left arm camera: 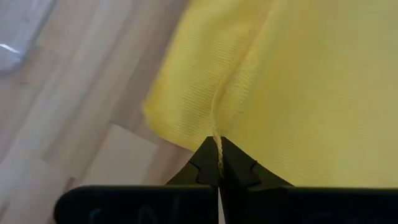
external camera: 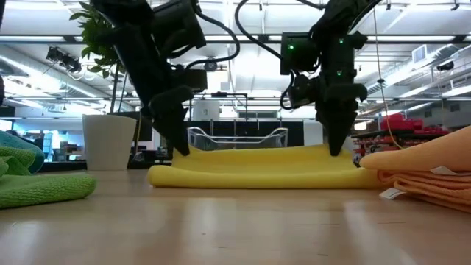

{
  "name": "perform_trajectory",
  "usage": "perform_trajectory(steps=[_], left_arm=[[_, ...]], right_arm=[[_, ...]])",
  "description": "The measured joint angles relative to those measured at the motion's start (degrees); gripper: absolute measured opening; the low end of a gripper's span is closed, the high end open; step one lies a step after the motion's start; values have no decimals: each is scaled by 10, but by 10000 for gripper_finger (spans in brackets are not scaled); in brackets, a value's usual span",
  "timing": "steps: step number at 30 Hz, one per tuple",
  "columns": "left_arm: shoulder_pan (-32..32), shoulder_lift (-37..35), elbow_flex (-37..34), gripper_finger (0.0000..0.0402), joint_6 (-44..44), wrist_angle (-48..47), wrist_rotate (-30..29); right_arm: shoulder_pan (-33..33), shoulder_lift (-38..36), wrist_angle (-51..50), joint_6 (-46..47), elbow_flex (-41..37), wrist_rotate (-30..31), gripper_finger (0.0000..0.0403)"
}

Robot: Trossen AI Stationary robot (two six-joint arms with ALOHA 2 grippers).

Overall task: Fold microfiber towels
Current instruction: Fold the yellow towel on the table

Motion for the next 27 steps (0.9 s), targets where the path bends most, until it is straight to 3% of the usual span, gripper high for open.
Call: perform_trajectory(steps=[27], left_arm=[[64, 0, 0, 17, 41, 25, -8]], right_arm=[[-19, 0, 7, 29, 0, 56, 6]])
